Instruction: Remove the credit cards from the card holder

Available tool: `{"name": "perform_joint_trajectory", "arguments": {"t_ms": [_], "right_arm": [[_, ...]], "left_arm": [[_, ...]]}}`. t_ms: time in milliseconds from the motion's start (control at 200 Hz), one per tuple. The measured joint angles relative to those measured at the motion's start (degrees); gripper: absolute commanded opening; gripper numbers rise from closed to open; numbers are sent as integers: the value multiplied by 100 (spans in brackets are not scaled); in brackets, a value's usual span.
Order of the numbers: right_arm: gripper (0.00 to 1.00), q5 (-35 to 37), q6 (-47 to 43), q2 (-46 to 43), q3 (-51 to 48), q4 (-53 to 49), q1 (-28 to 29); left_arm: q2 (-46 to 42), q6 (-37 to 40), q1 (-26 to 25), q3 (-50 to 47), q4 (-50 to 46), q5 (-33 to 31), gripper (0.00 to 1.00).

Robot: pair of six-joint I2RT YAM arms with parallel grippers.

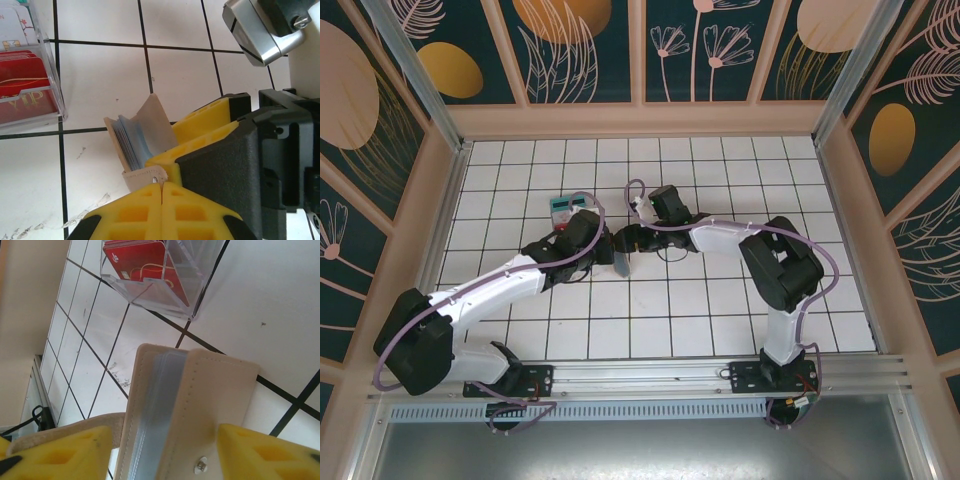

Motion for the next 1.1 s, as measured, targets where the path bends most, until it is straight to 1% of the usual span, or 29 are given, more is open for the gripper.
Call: {"name": "perform_joint_trajectory", "arguments": {"t_ms": [100, 155, 180, 245, 390, 526, 696, 846, 856, 891, 966, 1021, 1061, 1101], "right_arm": [[23, 7, -31, 4, 11, -39, 0], [15, 13, -20, 4, 22, -61, -2], [9, 17, 2, 4, 31, -57, -2], [0, 48, 0, 2, 44, -37, -24], [0, 175, -15, -28, -2, -26, -149], [0, 313, 9, -293, -393, 7, -308], [0, 525, 214, -1032, -1235, 140, -404], [0, 745, 619, -1801, -2135, 496, -404], [0, 754, 636, -1843, -2190, 522, -404], [0, 809, 737, -1971, -2367, 616, -404], [0, 944, 892, -2168, -2656, 769, -404], [0, 1029, 955, -2240, -2791, 859, -404], [0, 1056, 1001, -2253, -2846, 914, -404], [0, 1064, 1040, -2253, -2881, 970, -404]], "left_arm": [[0, 0, 0, 0, 0, -55, 0], [0, 0, 0, 0, -7, -87, 0], [0, 0, 0, 0, -9, -101, 0], [0, 0, 0, -9, -17, -177, 0], [-2, -22, 0, -131, -44, -376, 0], [-2, -70, 0, -358, -98, -516, 0], [0, -199, 0, -636, -96, -549, 0], [107, -308, 0, -721, -61, -520, 0], [118, -313, 0, -721, -55, -518, 2], [153, -330, 0, -721, -33, -511, 13], [201, -385, 0, -721, 2, -485, 27], [208, -487, 0, -721, 15, -476, 48], [208, -516, 0, -721, 7, -472, 54], [205, -533, 0, -717, -4, -479, 57]]}}
